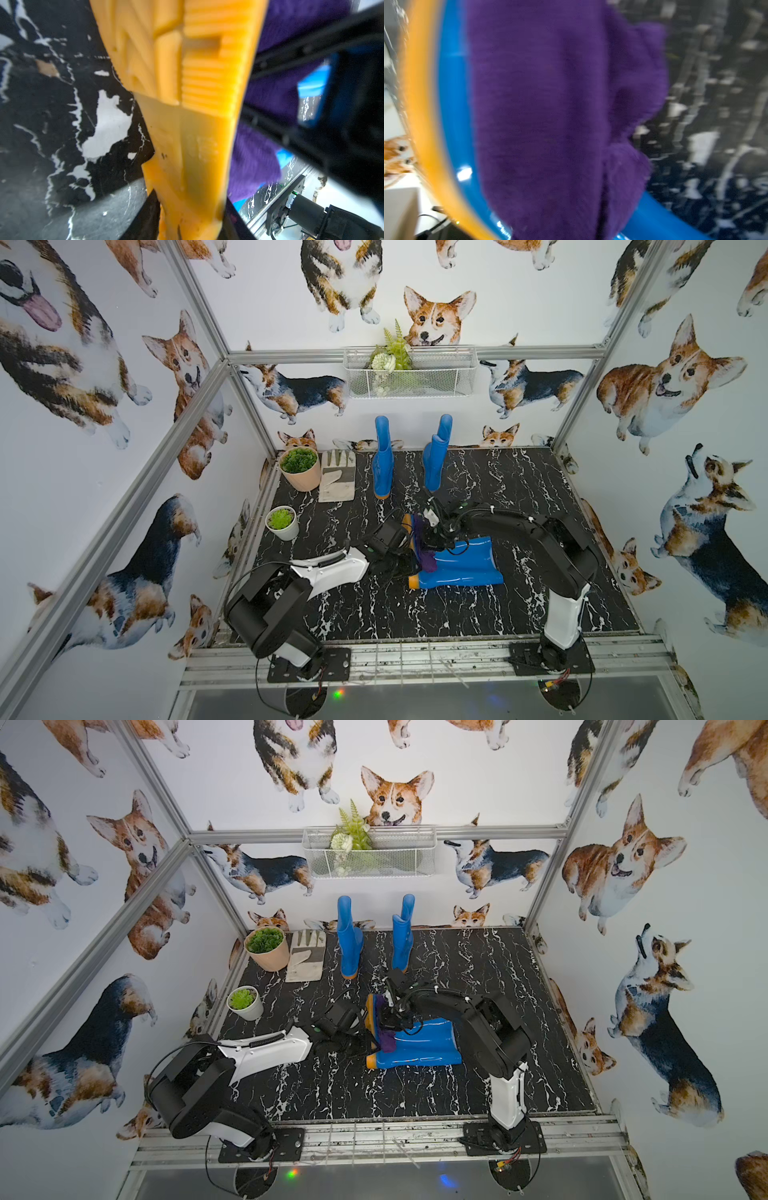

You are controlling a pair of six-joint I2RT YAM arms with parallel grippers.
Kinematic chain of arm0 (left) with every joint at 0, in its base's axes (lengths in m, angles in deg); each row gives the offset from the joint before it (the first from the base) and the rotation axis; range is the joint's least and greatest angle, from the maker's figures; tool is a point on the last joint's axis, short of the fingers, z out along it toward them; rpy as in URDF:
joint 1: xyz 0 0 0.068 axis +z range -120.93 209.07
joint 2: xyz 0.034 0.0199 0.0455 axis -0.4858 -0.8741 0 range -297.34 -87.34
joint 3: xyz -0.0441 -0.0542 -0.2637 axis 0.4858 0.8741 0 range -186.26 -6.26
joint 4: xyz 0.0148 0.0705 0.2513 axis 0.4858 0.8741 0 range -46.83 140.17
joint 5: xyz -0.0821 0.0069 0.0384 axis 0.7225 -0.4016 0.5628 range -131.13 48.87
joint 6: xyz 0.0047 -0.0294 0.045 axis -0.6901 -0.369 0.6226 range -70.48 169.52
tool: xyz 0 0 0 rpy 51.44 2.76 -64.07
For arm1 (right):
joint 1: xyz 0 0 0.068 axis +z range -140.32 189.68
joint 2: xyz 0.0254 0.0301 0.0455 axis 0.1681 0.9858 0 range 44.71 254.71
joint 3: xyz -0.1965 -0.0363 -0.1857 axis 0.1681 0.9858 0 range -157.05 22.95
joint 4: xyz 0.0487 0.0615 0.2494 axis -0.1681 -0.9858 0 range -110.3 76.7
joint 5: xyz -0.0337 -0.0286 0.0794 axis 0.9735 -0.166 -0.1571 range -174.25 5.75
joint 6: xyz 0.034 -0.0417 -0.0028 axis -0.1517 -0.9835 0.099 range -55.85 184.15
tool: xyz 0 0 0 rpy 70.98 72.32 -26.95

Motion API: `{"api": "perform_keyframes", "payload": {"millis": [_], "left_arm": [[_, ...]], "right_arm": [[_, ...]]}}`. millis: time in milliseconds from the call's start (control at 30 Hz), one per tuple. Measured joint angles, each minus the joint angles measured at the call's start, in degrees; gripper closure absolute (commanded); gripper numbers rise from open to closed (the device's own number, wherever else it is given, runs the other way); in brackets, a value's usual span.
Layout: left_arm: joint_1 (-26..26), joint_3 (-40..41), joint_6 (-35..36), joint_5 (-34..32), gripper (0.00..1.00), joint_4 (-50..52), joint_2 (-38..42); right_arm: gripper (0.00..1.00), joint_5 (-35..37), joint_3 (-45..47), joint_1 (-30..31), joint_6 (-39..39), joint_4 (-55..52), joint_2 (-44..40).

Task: Wipe the rubber boots with a cloth
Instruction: Wipe the dirt off the rubber boot.

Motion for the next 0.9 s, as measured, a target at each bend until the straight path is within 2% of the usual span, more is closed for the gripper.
{"api": "perform_keyframes", "payload": {"millis": [200, 300, 400, 500, 567, 700, 800, 900], "left_arm": [[0.0, 0.3, 0.0, 0.1, 0.58, -0.8, 0.0], [0.0, 0.2, 0.0, 0.1, 0.58, -0.9, -0.1], [0.0, 0.0, 0.0, 0.1, 0.58, -0.4, -0.1], [0.0, 0.0, -0.1, 0.0, 0.58, -0.2, 0.1], [0.0, 0.3, -0.3, -0.2, 0.58, -0.3, 0.5], [-0.1, 1.1, -0.7, -0.8, 0.59, -0.5, 1.6], [-0.1, 1.2, -1.1, -1.4, 0.61, 0.2, 2.3], [-0.1, 1.2, -1.3, -2.1, 0.62, 1.0, 3.0]], "right_arm": [[1.00, 1.6, 11.7, -16.4, -1.6, -3.1, -11.7], [1.00, 5.4, 12.5, -20.0, -3.0, -7.6, -18.1], [1.00, 7.5, 10.6, -17.2, -3.1, -9.8, -22.5], [1.00, 9.1, 7.4, -8.3, -2.3, -9.7, -22.7], [1.00, 9.2, 4.7, -2.0, -1.1, -9.2, -20.1], [1.00, 8.7, -1.2, 6.9, 0.4, -7.7, -11.8], [1.00, 6.7, -3.4, 9.6, 0.9, -6.4, -7.0], [1.00, 5.7, -1.1, 8.5, 1.7, -5.0, -5.6]]}}
